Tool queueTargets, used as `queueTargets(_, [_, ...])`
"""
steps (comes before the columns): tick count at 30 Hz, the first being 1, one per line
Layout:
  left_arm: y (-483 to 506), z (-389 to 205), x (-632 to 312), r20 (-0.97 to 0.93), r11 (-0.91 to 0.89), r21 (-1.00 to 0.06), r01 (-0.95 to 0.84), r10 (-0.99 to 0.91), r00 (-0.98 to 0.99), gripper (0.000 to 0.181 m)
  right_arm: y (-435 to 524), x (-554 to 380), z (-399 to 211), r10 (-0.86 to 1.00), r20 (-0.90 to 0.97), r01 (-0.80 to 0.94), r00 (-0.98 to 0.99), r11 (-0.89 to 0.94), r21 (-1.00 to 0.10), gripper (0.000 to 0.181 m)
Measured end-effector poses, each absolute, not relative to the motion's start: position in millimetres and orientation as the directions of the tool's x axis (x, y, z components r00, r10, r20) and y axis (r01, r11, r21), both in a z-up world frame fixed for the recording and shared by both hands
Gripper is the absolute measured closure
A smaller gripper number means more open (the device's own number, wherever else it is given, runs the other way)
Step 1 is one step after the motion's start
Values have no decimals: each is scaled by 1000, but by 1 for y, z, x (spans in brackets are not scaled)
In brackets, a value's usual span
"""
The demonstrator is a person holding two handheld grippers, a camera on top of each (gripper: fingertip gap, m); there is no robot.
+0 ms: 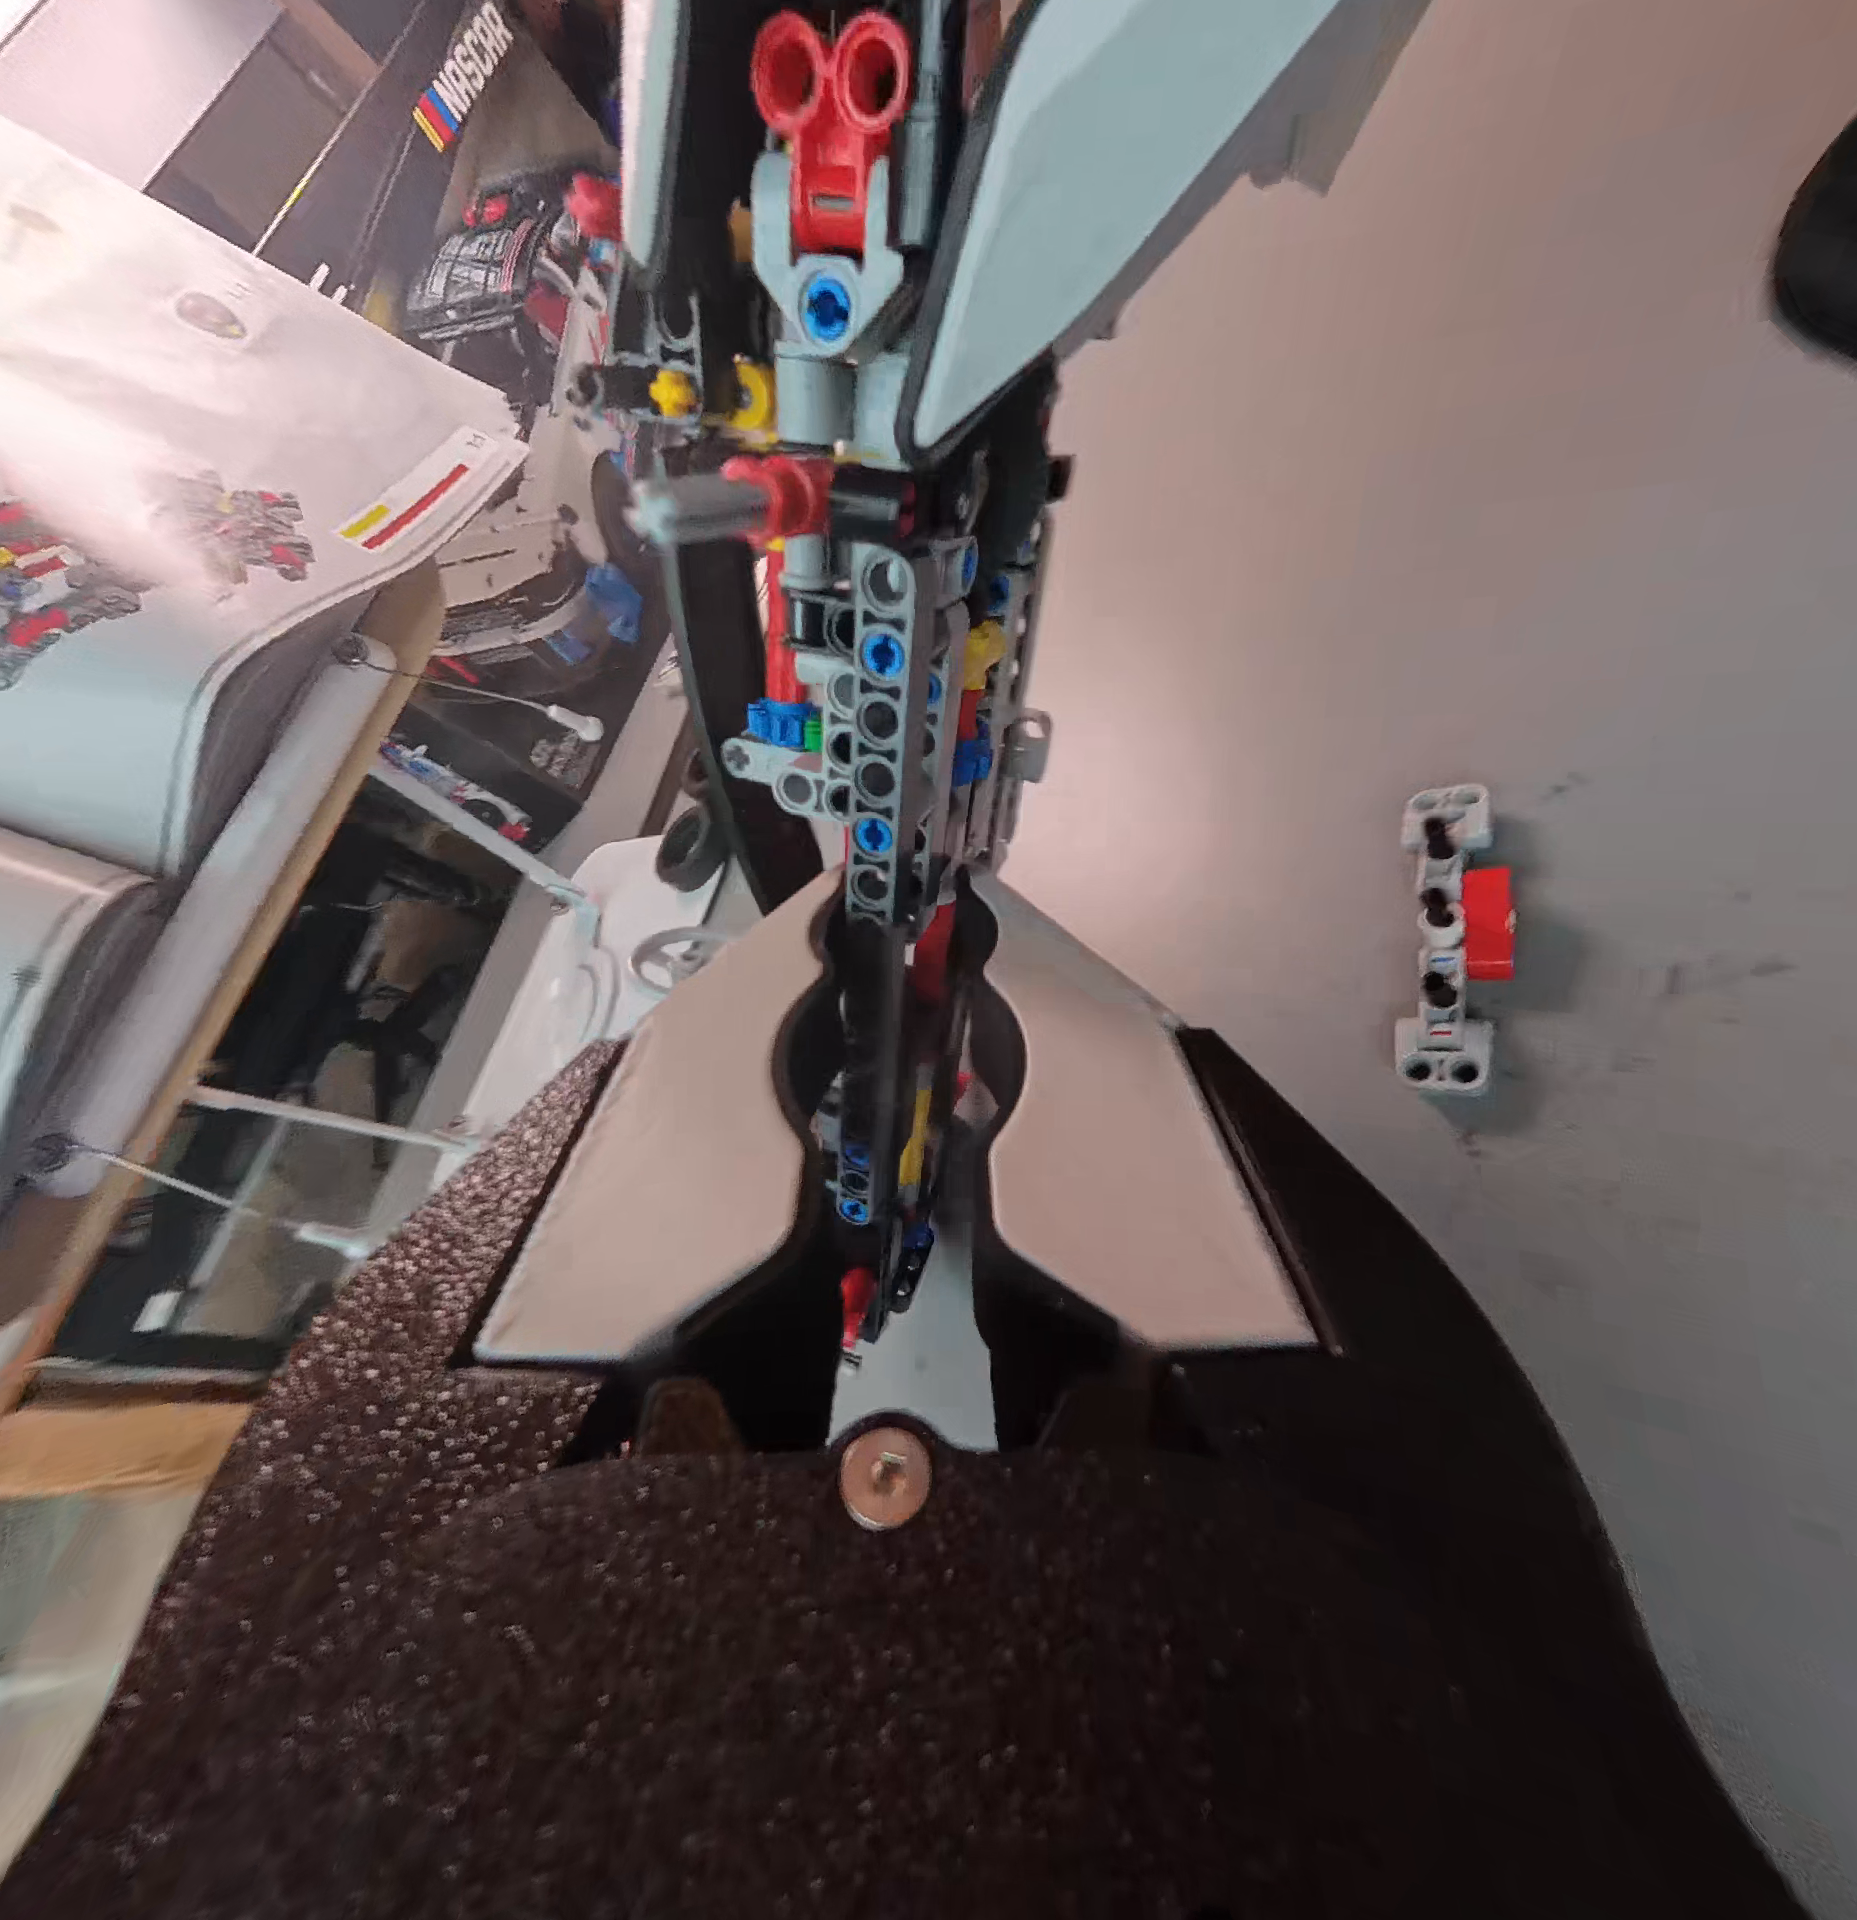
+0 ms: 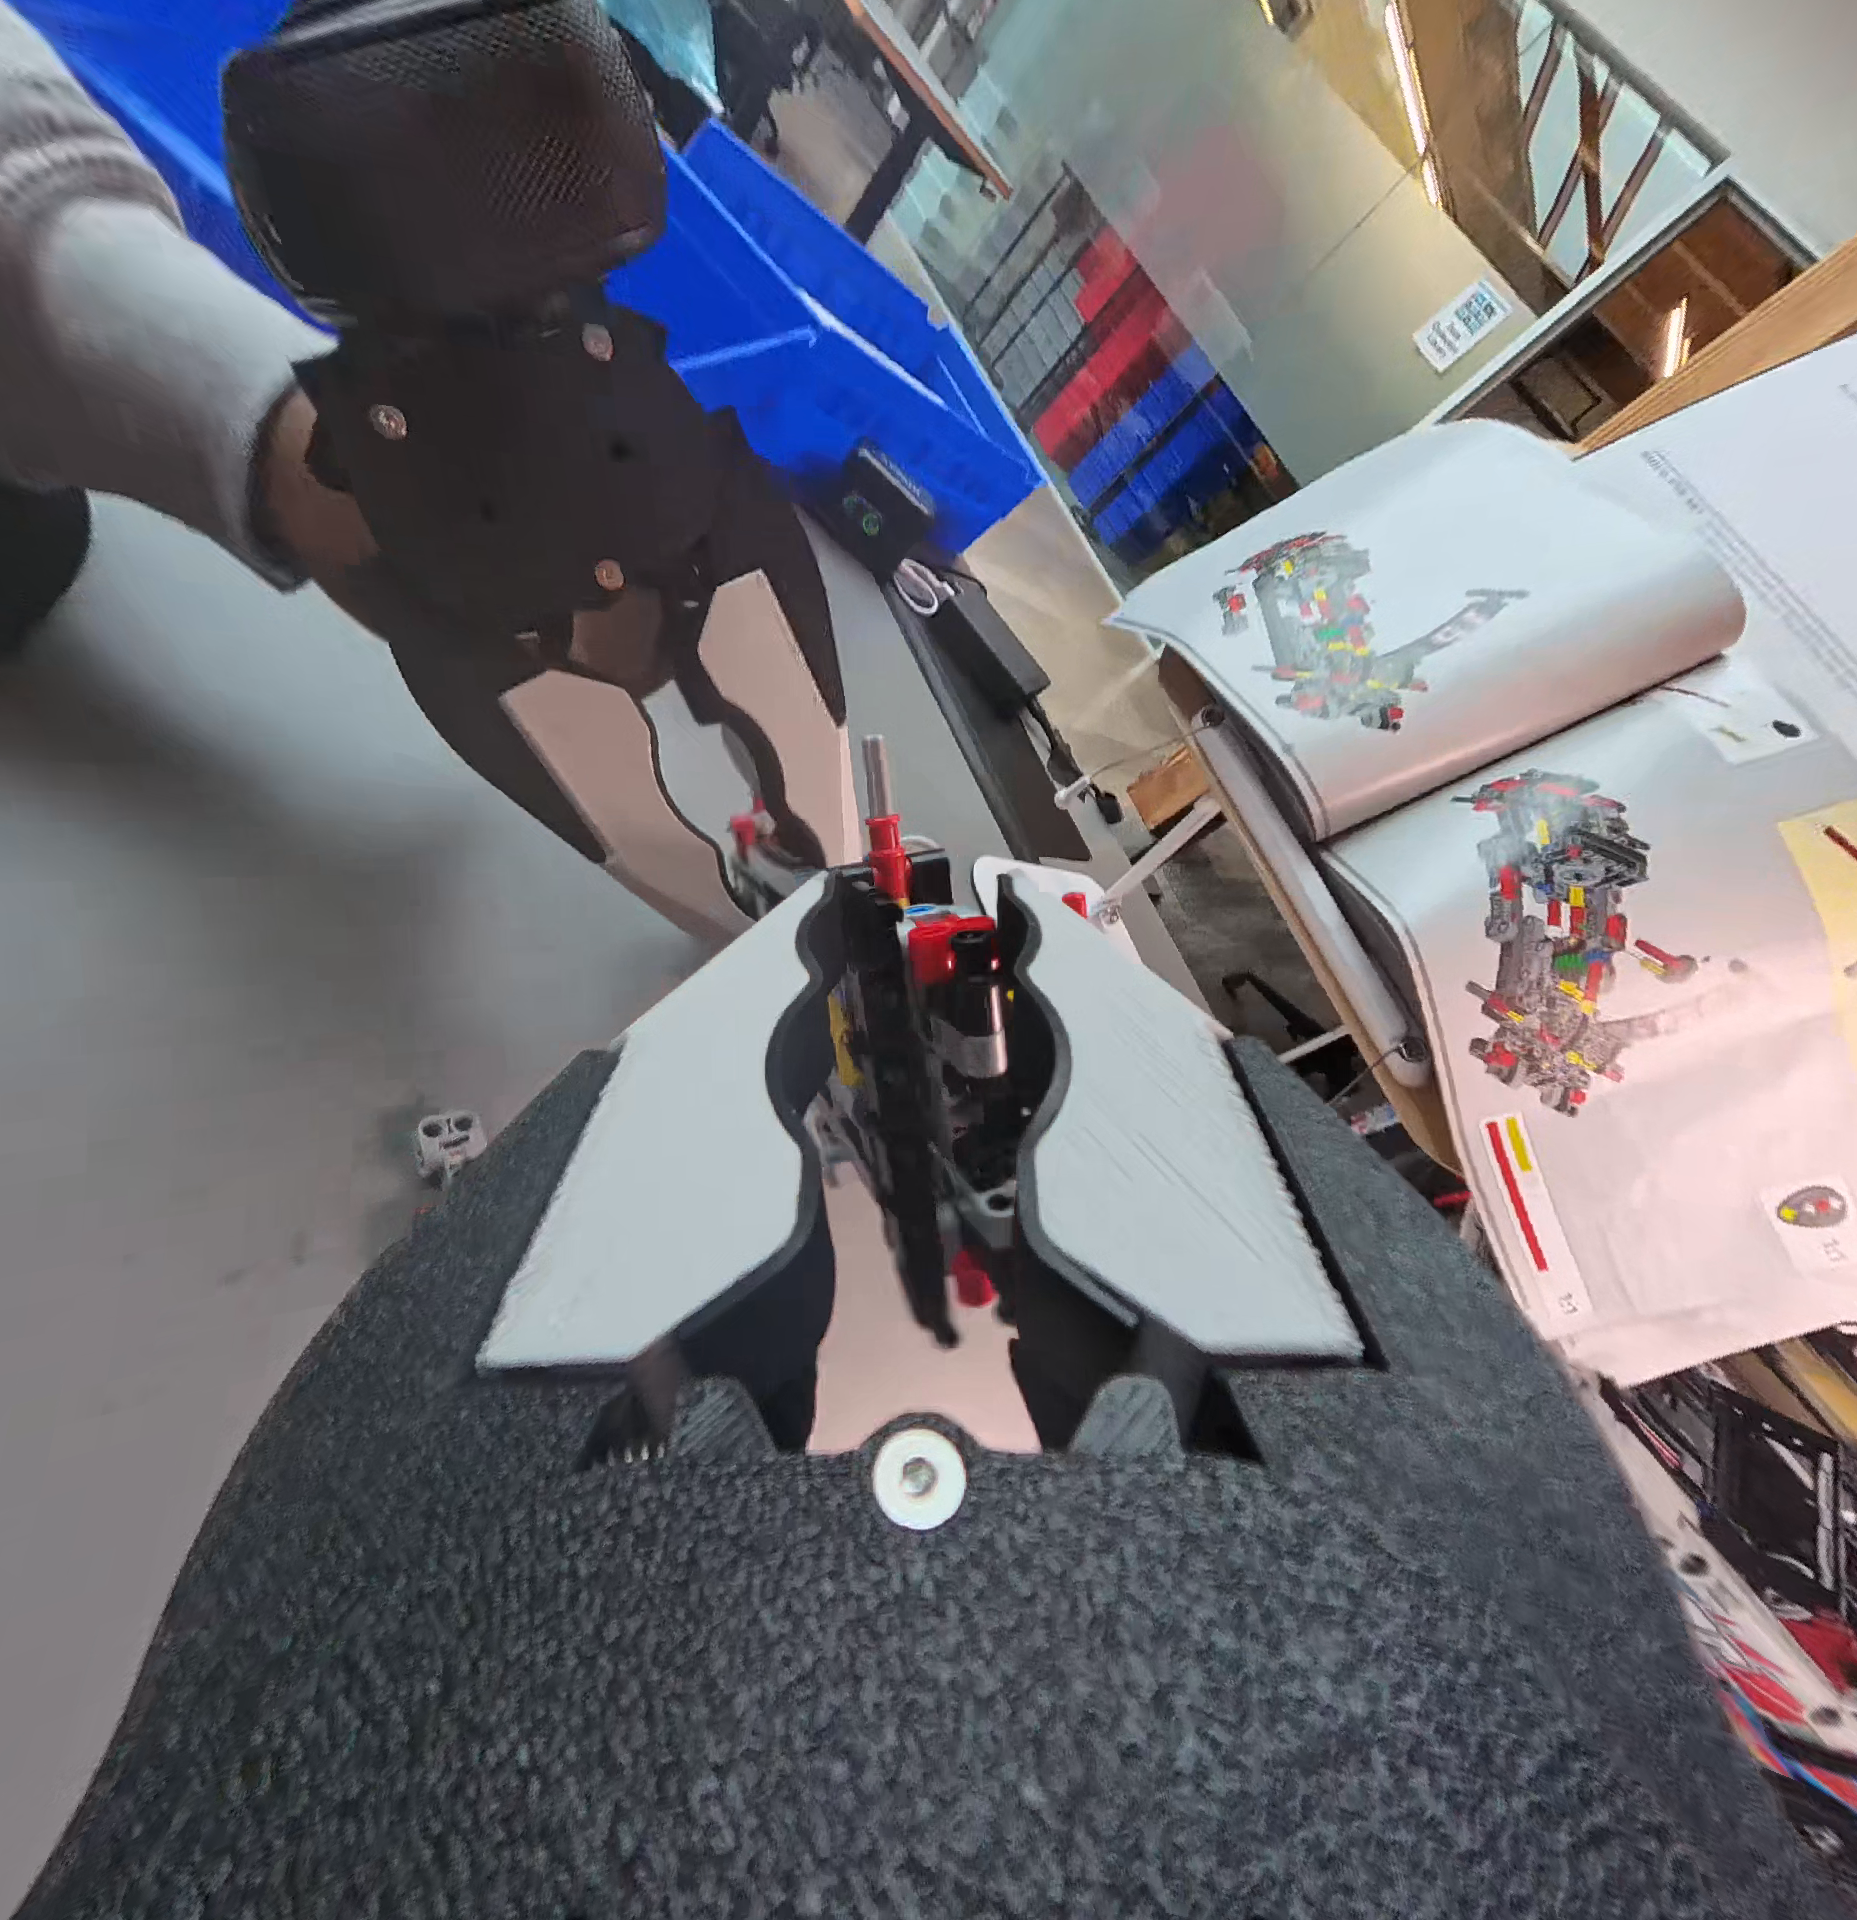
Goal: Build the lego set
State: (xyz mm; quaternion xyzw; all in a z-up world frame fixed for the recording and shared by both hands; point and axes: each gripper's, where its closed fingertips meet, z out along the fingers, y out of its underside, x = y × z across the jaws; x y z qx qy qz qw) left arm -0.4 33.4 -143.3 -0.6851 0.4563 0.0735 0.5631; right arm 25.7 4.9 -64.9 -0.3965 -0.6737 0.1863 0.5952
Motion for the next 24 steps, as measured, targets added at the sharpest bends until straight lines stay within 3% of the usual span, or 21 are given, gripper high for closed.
queueTargets(1, [28, -139, 3, -537, 49, -772, -633, -584, 609, 172, 7, 27, -55, 774, 632, 272, 41, 600, -753, 141])
queueTargets(4, [22, -124, -12, -333, 34, -915, -401, -622, 708, 174, 14, 47, -9, 914, 394, 16, 91, 395, -919, 121])
queueTargets(6, [14, -114, -24, -165, 8, -976, -217, -675, 719, 174, 28, 62, 1, 958, 279, -70, 71, 284, -956, 118])
queueTargets(10, [4, -93, -35, 73, -6, -995, 103, -747, 660, 175, 38, 49, -59, 992, 76, 47, -102, 81, -996, 119])
queueTargets(13, [-3, -76, -28, 162, -8, -965, 263, -805, 571, 175, 25, 27, -79, 983, -20, 31, -181, -14, -999, 127])
queueTargets(15, [-7, -69, -21, 204, -20, -940, 341, -835, 511, 175, 9, 15, -78, 967, -45, 35, -250, -38, -999, 131])
queueTargets(18, [-12, -64, -16, 252, -53, -905, 422, -866, 432, 175, 2, 6, -77, 963, 0, 50, -271, 14, -999, 161])
queueTargets(21, [-11, -70, -15, 301, -118, -898, 425, -867, 396, 174, 1, 9, -78, 952, 0, 121, -306, 39, -992, 164])
queueTargets(24, [-3, -90, -18, 285, -151, -944, 294, -821, 494, 166, 6, 12, -82, 949, 91, 225, -302, 163, -961, 164])
